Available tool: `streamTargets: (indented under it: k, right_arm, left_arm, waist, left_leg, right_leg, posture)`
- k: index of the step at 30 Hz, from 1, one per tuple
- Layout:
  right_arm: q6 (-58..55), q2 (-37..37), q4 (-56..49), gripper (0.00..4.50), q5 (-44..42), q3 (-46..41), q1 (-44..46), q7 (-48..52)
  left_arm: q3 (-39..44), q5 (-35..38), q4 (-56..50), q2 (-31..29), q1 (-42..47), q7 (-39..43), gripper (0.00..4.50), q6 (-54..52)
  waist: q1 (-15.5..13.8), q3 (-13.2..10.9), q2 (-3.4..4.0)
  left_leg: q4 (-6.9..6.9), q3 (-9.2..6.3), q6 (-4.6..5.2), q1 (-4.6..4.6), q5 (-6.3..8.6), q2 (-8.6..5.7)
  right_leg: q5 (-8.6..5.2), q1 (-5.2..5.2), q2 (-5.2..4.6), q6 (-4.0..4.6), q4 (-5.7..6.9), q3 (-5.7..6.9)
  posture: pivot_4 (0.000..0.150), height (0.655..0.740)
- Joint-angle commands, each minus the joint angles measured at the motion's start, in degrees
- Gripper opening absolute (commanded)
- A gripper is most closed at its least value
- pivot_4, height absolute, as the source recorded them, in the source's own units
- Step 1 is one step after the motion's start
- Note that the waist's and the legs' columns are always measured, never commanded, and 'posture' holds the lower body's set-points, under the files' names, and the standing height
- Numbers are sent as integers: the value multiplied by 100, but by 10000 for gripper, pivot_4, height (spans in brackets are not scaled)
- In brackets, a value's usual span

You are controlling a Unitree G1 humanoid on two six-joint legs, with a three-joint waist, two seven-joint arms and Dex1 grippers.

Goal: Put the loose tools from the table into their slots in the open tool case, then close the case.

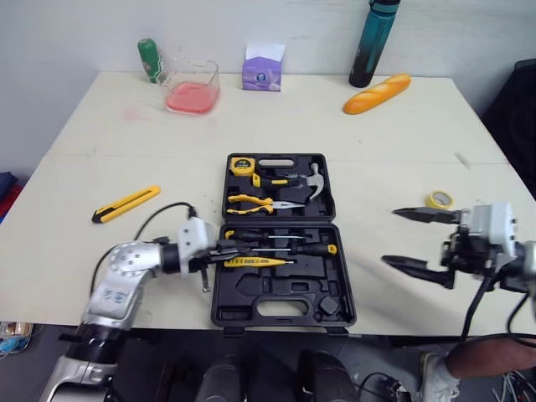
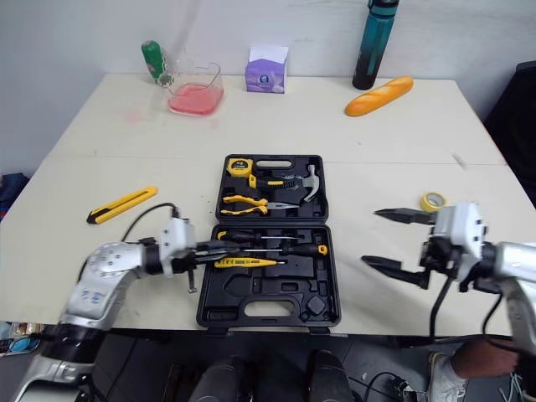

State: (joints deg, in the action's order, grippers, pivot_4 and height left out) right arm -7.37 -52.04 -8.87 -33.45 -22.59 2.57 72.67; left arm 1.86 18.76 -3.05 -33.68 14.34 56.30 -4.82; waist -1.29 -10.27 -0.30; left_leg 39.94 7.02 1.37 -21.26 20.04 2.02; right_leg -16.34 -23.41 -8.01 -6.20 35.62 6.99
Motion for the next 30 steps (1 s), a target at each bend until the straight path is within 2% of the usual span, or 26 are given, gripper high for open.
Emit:
streamTargets:
  k: [1, 6, 7, 10, 15, 19, 24, 30]
  right_arm:
    - [329, -283, 424, 45000, 174, -586, -136, 142]
    - [1042, -702, 1705, 45000, 692, -1168, 43, -36]
    - [1230, -769, 1964, 45000, 805, -1227, 83, -77]
    - [1820, -1041, 2769, 45000, 1162, -1227, 145, -14]
    - [2626, -1348, 4072, 45000, 1529, -1012, 779, -203]
    - [3113, -1548, 5046, 45000, 2032, -680, 1280, -729]
    - [3270, -1514, 5442, 45000, 2142, -386, 1441, -715]
    - [3177, -1325, 5243, 45000, 1941, -217, 1442, -560]
  left_arm:
    - [1020, 338, -228, -378, -399, -236, 18488, -65]
    - [2478, 443, 108, -934, -1229, -532, 41342, -121]
    - [2734, 461, 195, -1004, -1345, -599, 44629, -109]
    - [3360, 464, 569, -1186, -1598, -732, 44629, -19]
    - [4129, 303, 1459, -1515, -2095, -741, 44629, 333]
    - [4910, 266, 2385, -1779, -2481, -969, 44629, 690]
    - [5114, 243, 2668, -1797, -2827, -1041, 44629, 865]
    - [5106, 444, 2518, -1779, -2888, -984, 44629, 758]
  waist:
    - [26, 0, 0]
    - [133, -3, -1]
    - [141, -3, -1]
    - [146, -3, -1]
    - [187, -5, 3]
    - [294, -5, 2]
    - [320, -8, 8]
    - [311, -8, 8]
  left_leg:
    - [0, 1, 0, 1, 0, 1]
    - [-7, 9, 3, 7, 2, -3]
    - [-7, 9, 3, 7, 3, -3]
    - [-10, 9, 2, 8, 4, -3]
    - [-21, 17, 6, 11, 7, -16]
    - [-31, 28, 0, 12, 9, -8]
    - [-39, 31, -11, 16, 16, -2]
    - [-42, 30, -20, 16, 21, 5]
  right_leg:
    - [0, 0, -1, 0, -1, 0]
    - [-1, -3, -11, 1, -7, 1]
    - [-1, -3, -12, 1, -9, 2]
    - [-2, -3, -16, 3, -18, 6]
    - [-3, -10, -40, 4, -18, 9]
    - [-5, -24, -54, 8, -17, 2]
    - [-7, -25, -61, 11, -21, 0]
    - [-7, -27, -61, 12, -20, -1]
  posture:
    - [1500, 7400]
    - [1500, 7400]
    - [1500, 7400]
    - [1500, 7400]
    - [1500, 7400]
    - [1500, 7400]
    - [1500, 7400]
    - [1500, 7400]
